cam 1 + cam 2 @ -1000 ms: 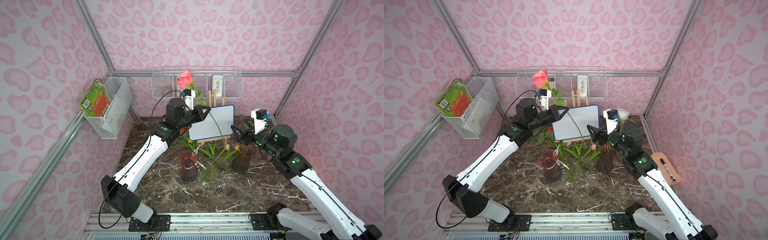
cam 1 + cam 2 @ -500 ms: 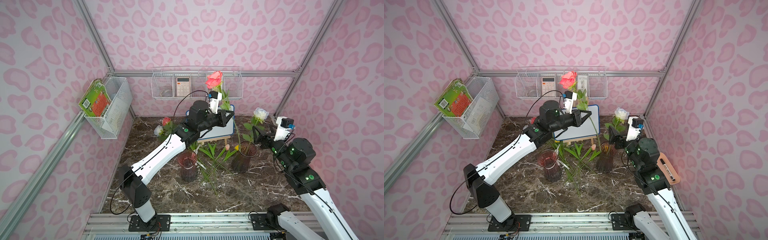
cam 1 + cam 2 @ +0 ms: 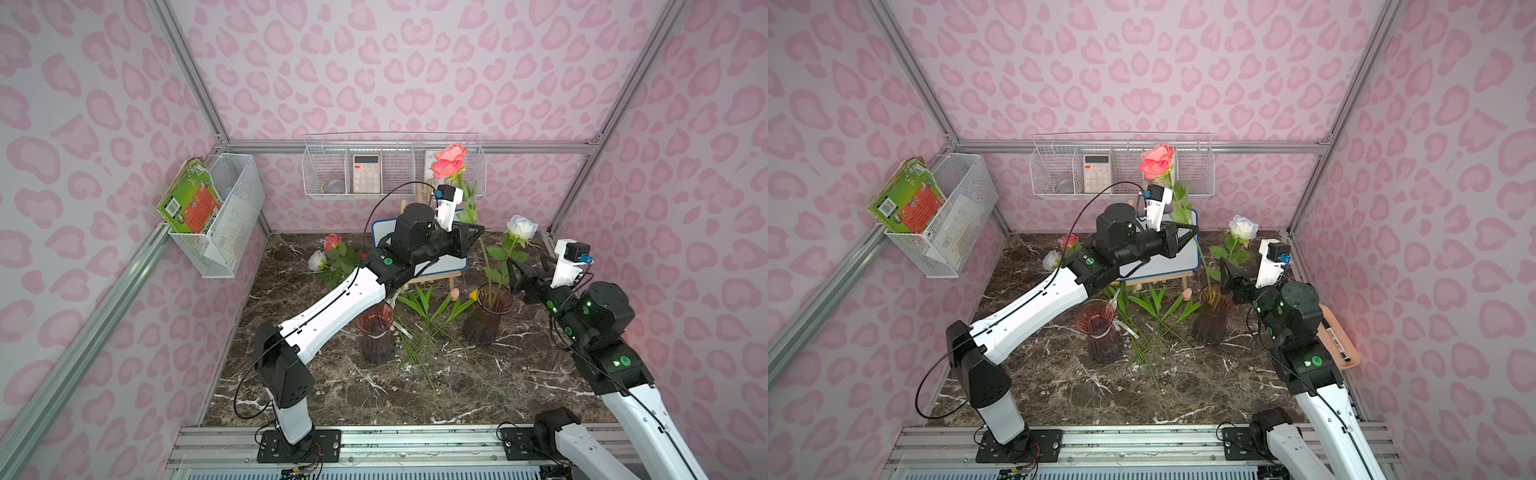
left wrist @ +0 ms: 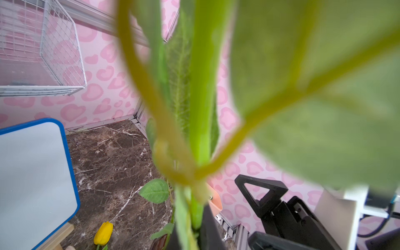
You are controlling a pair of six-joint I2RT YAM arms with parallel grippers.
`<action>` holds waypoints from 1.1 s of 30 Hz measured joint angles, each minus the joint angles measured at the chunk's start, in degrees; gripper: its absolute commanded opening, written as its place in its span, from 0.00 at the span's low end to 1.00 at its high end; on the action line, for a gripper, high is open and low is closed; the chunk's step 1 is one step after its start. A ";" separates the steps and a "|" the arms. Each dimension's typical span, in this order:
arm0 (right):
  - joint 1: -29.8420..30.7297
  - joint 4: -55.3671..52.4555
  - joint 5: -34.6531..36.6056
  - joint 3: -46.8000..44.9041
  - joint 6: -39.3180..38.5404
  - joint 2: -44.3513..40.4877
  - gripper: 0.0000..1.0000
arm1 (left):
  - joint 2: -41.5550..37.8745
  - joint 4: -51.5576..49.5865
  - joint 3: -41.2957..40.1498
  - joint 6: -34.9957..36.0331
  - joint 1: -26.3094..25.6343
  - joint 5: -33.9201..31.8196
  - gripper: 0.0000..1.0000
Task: Arrange the flowers in different vases according to their variety
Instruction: Insert the flower into the vase, then pick up the flower at the center of the board.
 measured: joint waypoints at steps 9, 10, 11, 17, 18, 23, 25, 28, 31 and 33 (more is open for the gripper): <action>-0.13 -1.86 -3.34 -0.76 0.00 -0.74 0.92 | 4.44 -2.78 -0.35 5.09 -2.54 0.09 0.34; -0.13 -2.25 -4.09 -0.98 0.02 -0.76 0.92 | 4.59 -3.89 -0.35 5.84 -2.69 0.39 0.42; -0.11 -2.64 -4.96 -1.16 0.02 -0.70 0.92 | 4.57 -5.18 -0.35 5.79 -2.80 0.94 0.51; -0.11 -4.63 -11.87 -1.51 0.04 0.83 0.88 | -2.99 -9.70 -4.85 8.04 -2.78 -0.48 0.83; 0.07 -5.18 -13.31 -1.70 0.04 1.03 0.87 | -5.46 -9.49 -6.84 8.85 -2.71 -1.40 0.87; 4.52 -6.01 -17.51 -2.36 -0.17 2.58 0.85 | -15.78 -10.73 -14.19 11.34 -2.14 -6.62 0.99; 8.70 -6.97 -17.33 -2.36 -0.92 3.96 0.84 | -19.78 -11.96 -16.79 12.00 -1.25 -8.44 0.99; 16.41 -8.70 -15.23 -1.77 -2.01 7.54 0.83 | -25.53 -13.38 -21.64 12.02 1.55 -11.06 0.99; 22.69 -10.43 -11.32 -0.55 -3.10 12.90 0.79 | -32.06 -15.41 -28.20 11.50 5.03 -13.81 0.99; 25.29 -11.65 -8.72 0.26 -3.91 16.70 0.76 | -36.46 -17.09 -32.24 9.94 7.39 -15.96 0.99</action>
